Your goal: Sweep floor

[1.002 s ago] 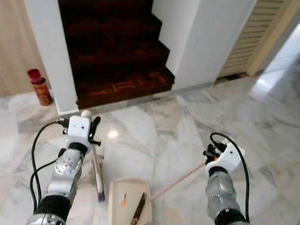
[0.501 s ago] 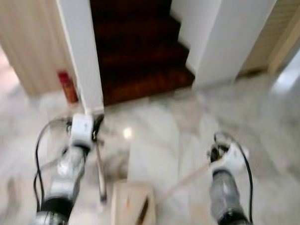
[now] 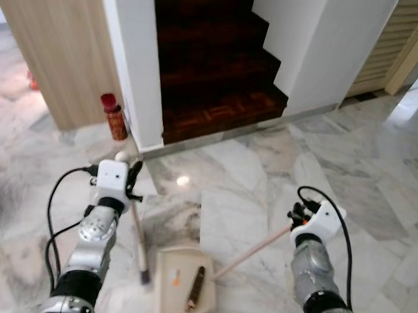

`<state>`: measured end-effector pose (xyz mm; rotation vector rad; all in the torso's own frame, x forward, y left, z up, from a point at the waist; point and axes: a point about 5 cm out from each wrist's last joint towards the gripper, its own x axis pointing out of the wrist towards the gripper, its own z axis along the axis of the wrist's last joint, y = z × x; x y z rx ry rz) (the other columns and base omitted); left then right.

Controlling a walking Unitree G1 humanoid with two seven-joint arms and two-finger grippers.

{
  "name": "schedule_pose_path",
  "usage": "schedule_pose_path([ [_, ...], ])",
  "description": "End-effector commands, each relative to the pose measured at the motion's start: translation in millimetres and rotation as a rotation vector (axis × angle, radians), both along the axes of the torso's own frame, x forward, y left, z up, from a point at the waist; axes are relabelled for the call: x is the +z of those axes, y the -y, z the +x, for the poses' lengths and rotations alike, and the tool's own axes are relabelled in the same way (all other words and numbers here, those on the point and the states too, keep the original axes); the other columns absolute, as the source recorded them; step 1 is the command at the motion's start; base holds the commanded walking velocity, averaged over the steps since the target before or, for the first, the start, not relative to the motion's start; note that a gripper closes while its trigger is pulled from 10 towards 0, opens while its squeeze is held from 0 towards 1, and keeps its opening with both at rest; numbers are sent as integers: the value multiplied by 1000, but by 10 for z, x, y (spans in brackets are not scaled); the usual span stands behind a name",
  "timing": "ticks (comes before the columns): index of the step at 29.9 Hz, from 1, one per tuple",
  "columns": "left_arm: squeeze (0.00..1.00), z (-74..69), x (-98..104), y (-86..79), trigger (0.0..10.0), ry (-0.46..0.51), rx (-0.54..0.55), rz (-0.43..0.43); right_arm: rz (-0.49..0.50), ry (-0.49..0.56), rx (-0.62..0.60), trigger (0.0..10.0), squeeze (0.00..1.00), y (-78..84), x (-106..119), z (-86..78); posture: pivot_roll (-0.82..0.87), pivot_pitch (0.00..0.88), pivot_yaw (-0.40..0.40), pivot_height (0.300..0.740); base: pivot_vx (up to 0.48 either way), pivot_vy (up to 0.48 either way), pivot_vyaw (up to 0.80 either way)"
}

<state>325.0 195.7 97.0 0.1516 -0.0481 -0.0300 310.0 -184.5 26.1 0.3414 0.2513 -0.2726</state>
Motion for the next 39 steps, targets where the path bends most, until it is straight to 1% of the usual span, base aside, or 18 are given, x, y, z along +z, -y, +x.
schedule_pose_path([
  [1,0,50,156,-8,10000,61,-4,22,25,34,-11,10000,0,-4,65,47,-55,45,-60,740,0,345,0],
  [7,0,52,159,-8,10000,61,-6,23,2,34,8,10000,0,-21,72,55,-54,44,-57,740,0,345,0],
  [16,0,58,169,1,10000,64,-11,22,1,35,14,10000,0,-37,80,64,-54,44,-57,740,0,343,626],
  [18,0,60,172,2,10000,64,-11,23,16,39,9,10000,0,-39,82,67,-54,44,-57,740,0,341,0],
  [36,0,60,168,-3,10000,60,-13,34,13,35,9,10000,0,-40,76,64,-51,51,-54,740,0,344,0],
  [39,0,57,167,-2,10000,60,-15,33,-2,35,11,10000,0,-38,80,64,-51,51,-54,740,0,345,0],
])
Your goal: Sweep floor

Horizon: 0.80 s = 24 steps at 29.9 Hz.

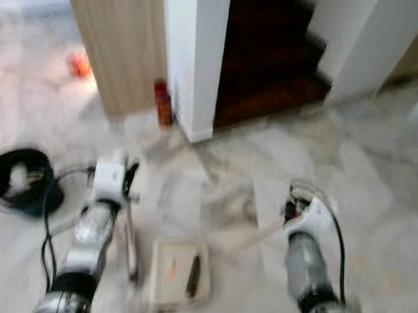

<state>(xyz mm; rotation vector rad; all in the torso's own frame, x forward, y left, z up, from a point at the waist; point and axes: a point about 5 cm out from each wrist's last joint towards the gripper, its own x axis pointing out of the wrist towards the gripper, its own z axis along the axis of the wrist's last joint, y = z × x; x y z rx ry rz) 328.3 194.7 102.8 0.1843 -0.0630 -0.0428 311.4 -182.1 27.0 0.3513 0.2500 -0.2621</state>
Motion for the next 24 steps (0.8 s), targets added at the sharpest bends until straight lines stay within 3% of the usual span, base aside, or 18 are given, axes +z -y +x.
schedule_pose_path([
  [1,0,24,108,-12,10000,45,-2,-1,-13,32,2,10000,0,-13,72,50,-51,51,-54,740,0,345,0],
  [24,0,24,114,1,10000,47,-2,5,-9,37,5,10000,0,-25,75,53,-47,57,-55,740,0,343,308],
])
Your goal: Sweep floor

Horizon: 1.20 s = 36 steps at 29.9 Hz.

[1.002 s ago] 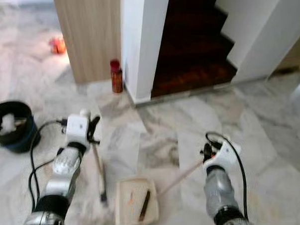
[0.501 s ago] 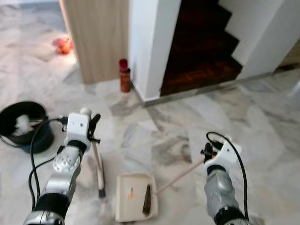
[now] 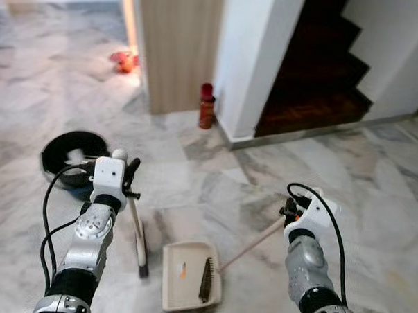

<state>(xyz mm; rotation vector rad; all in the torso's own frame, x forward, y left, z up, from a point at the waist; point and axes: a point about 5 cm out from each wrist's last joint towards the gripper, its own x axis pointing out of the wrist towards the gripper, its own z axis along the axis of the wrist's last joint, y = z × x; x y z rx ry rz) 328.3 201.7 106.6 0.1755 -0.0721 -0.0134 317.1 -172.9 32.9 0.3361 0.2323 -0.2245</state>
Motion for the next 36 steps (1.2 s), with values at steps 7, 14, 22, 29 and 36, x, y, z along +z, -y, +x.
schedule_pose_path([
  [7,0,24,78,67,10000,35,-30,15,0,14,-29,10000,0,67,19,-3,-46,56,-54,740,0,345,0],
  [14,0,25,85,64,10000,36,-31,16,7,14,-31,10000,0,61,15,-4,-42,54,-54,740,0,344,0],
  [22,0,27,81,68,10000,31,-31,22,12,12,-26,10000,0,50,9,-5,-42,52,-53,740,0,339,0],
  [29,0,26,81,67,10000,31,-31,22,9,12,-21,10000,0,43,11,-2,-41,51,-53,740,0,326,0],
  [36,0,26,80,72,10000,34,-31,28,8,16,-17,10000,0,36,19,4,-42,48,-54,740,0,153,536],
])
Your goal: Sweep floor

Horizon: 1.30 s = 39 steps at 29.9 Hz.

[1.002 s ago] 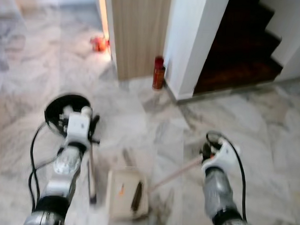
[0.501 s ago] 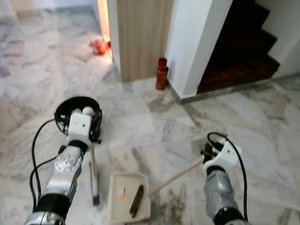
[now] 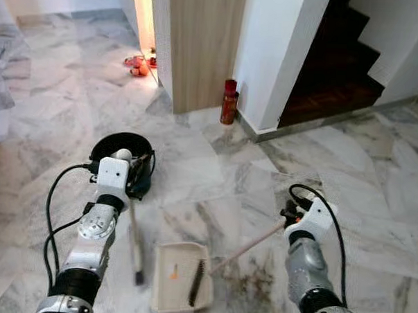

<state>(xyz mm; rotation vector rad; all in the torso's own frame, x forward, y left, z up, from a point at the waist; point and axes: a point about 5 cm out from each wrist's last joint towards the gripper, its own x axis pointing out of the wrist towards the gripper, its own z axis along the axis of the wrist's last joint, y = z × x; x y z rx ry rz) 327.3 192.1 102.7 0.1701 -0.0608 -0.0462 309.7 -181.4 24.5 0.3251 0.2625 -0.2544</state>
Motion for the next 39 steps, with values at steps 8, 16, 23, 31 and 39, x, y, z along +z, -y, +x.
schedule_pose_path([
  [8,0,27,128,-16,10000,61,-2,26,36,53,-5,10000,0,-37,99,75,-42,50,-54,740,0,0,64],
  [16,0,29,108,-18,10000,42,1,32,45,58,-12,10000,0,-33,101,73,-43,56,-53,740,0,0,0],
  [23,0,31,102,-23,10000,37,5,34,25,57,13,10000,0,-57,101,75,-44,60,-52,740,0,0,62],
  [31,0,28,93,-25,10000,32,7,38,38,56,20,10000,0,-76,92,71,-43,60,-53,740,0,0,607],
  [39,0,27,82,-22,10000,26,10,41,12,60,57,10000,0,-95,101,77,-43,60,-53,740,250,0,155],
])
